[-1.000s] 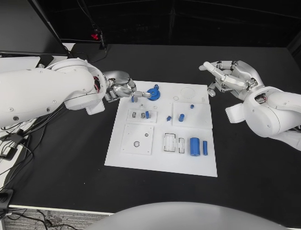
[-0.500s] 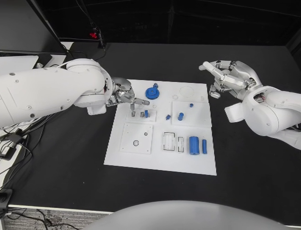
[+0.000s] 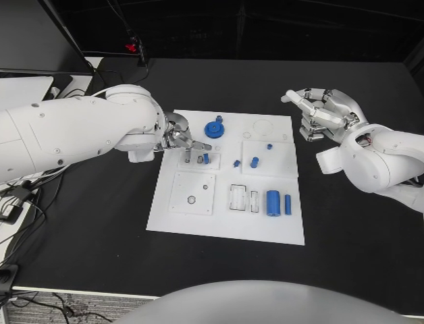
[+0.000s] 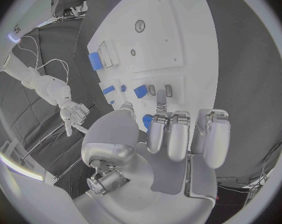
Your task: Assemble the parts on the task board
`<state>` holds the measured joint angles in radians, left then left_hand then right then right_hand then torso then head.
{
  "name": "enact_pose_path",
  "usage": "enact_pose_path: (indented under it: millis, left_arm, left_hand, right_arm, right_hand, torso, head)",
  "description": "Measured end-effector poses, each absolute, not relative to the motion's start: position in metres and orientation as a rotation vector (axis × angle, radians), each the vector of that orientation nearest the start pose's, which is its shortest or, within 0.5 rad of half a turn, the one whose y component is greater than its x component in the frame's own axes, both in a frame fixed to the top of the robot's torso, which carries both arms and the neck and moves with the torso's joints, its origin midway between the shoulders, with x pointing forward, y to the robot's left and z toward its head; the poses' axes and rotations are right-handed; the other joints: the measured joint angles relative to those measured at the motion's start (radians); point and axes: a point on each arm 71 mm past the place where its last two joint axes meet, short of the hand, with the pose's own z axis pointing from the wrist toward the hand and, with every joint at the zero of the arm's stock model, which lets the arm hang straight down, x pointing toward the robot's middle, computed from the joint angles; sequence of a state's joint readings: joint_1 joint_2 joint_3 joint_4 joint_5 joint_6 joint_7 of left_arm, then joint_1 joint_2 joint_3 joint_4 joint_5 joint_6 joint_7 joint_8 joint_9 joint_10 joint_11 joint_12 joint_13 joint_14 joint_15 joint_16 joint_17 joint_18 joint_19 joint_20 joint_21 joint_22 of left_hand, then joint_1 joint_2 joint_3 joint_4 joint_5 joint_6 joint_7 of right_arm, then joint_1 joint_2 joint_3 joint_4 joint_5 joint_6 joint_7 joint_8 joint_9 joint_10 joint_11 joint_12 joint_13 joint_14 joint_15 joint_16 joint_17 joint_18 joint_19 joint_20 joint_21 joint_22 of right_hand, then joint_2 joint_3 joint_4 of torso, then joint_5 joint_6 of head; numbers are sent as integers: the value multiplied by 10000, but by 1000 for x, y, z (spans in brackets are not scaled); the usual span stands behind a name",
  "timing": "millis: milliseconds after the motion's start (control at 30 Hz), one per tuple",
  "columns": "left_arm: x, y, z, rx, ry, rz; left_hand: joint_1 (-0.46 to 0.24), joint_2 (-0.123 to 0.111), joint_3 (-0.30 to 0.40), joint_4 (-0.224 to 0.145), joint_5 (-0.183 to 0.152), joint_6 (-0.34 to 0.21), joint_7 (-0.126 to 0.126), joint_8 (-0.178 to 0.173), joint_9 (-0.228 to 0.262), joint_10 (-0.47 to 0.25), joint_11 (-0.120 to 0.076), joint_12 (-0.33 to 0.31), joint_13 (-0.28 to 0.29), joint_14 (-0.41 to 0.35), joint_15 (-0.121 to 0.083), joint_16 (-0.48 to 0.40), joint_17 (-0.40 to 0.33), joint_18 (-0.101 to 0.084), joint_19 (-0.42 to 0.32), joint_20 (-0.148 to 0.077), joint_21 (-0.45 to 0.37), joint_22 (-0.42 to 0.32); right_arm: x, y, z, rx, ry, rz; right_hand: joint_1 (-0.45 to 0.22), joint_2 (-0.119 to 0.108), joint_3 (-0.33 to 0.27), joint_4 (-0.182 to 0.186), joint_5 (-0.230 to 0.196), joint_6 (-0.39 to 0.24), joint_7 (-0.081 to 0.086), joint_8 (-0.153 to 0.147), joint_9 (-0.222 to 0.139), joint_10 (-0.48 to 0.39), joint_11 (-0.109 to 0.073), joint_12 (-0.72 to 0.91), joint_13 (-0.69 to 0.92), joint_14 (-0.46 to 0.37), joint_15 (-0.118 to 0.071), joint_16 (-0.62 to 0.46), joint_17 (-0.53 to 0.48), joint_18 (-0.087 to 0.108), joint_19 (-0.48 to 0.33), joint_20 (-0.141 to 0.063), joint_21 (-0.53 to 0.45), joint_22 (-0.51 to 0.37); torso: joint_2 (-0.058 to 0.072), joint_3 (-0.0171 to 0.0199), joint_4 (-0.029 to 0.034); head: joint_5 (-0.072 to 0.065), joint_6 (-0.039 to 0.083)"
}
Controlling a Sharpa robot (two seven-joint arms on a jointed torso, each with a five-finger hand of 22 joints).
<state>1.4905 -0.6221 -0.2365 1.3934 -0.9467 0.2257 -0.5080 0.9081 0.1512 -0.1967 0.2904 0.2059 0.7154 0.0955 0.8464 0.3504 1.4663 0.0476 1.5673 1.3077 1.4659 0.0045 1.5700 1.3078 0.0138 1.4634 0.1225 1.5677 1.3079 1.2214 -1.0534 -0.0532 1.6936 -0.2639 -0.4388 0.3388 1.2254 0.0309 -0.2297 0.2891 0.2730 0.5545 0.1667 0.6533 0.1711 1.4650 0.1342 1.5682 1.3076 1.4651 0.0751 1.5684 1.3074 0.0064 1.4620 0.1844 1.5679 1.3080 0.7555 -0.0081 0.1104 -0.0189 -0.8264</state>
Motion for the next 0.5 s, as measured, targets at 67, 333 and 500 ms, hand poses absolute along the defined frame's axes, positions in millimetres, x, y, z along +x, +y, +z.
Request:
enact_pose_path:
  millis: [67,333,500]
  left_arm:
    - [517,146,-162,231,23445,-4006]
    - [517,133,-165,490,23529,-4085]
    - [518,129,-166,523,23551,-4104]
  left_hand:
    - [135,-17,-49,1,52,36,31,-77,54,0,0,0,0,15,-54,0,0,1,32,-32,0,-1]
    - [519,124,-48,1,224,140,-2,-233,221,-34,-33,0,-1,-1,-70,0,-1,1,32,-32,0,-1]
    - [563,159,-49,1,263,140,-2,-273,248,2,-70,0,-2,-1,-70,0,-1,1,32,-32,0,-2]
  right_arm:
    - [457,-263,-157,8892,14249,13148]
    - [457,-264,-160,9004,14353,13043]
    - [457,-263,-161,9062,14429,13003]
  right_hand:
    - [0,0,0,0,0,0,0,0,0,0,0,0,0,0,0,0,0,0,0,0,0,0]
    - [0,0,0,0,50,0,0,0,-20,0,0,0,0,0,0,0,0,1,-1,0,0,-1]
    - [0,0,1,0,50,0,0,0,-20,0,-1,0,0,0,0,0,0,2,-1,0,0,-2]
  torso:
    - [-2,1,0]
    - [-7,3,-2]
    - [-7,7,-3]
  head:
    - [-12,-6]
    - [-63,-22]
    - [-95,-35]
